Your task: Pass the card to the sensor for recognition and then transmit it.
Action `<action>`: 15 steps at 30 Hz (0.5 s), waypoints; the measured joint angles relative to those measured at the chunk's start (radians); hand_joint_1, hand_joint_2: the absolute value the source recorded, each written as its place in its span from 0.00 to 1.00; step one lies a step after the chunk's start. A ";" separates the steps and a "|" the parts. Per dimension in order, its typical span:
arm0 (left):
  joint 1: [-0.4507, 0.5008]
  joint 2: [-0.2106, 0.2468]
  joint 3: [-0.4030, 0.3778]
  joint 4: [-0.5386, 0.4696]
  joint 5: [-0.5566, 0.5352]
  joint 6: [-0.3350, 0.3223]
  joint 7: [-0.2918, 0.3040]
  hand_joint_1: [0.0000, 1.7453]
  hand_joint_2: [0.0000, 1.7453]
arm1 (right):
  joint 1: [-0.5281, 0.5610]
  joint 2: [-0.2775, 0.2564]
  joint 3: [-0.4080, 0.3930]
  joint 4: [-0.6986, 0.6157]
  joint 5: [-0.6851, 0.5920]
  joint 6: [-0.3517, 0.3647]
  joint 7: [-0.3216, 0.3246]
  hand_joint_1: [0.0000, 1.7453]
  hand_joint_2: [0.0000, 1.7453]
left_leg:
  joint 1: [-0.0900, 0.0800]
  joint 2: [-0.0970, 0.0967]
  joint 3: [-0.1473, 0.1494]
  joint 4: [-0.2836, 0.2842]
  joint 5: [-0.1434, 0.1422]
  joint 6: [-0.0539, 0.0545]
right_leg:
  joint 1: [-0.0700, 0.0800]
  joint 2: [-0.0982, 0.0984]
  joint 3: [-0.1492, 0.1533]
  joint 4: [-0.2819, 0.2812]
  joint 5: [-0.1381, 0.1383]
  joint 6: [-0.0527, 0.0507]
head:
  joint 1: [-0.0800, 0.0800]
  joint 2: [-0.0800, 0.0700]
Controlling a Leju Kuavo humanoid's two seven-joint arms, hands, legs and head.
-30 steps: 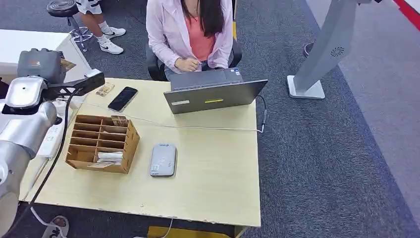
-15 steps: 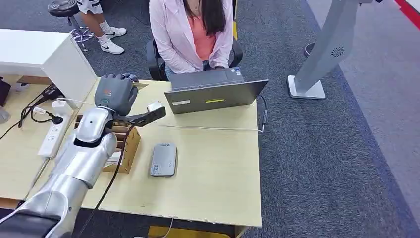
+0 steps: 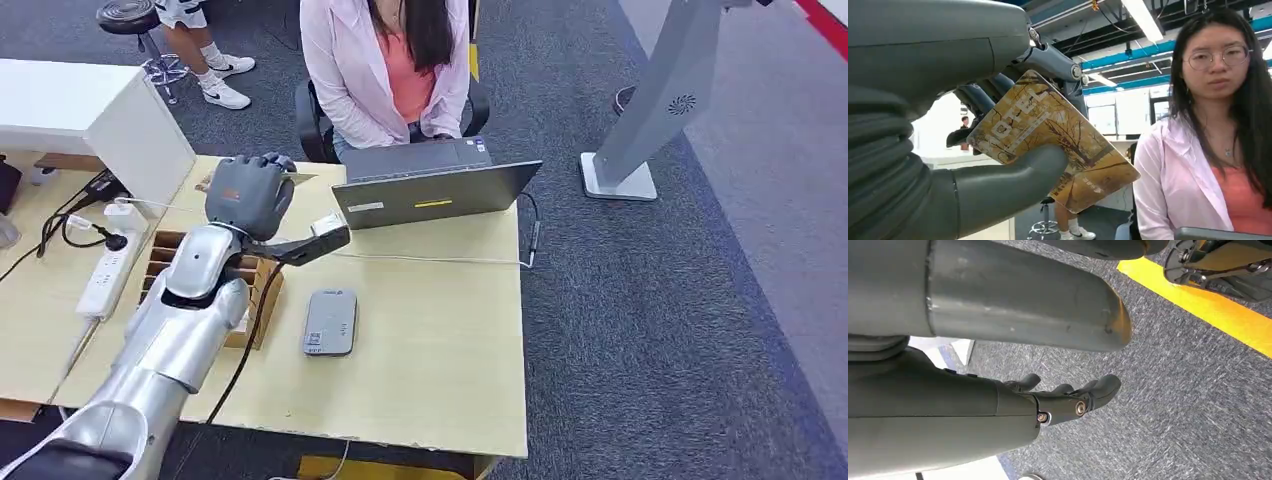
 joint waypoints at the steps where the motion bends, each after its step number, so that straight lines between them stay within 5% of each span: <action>1: 0.001 0.000 0.000 -0.001 0.001 0.000 -0.002 1.00 1.00 | 0.000 0.000 0.000 0.000 0.000 0.000 0.000 0.00 0.00 | 0.000 0.000 0.000 0.000 0.000 0.000 | 0.000 0.000 0.000 0.000 0.000 0.000 | 0.000 0.000; 13: 0.057 -0.005 -0.026 -0.060 0.034 -0.042 -0.030 1.00 1.00 | 0.000 0.000 -0.016 0.000 0.000 -0.001 0.002 0.00 0.00 | 0.000 0.000 0.000 0.000 0.000 0.000 | 0.000 0.000 0.000 0.000 0.000 0.000 | 0.000 0.000; 15: 0.066 -0.006 -0.039 -0.072 0.034 -0.088 -0.027 1.00 1.00 | 0.000 0.000 -0.019 0.000 -0.008 -0.002 0.003 0.00 0.00 | 0.000 0.000 0.000 0.000 0.000 0.000 | 0.000 0.000 0.000 0.000 0.000 0.000 | 0.000 0.000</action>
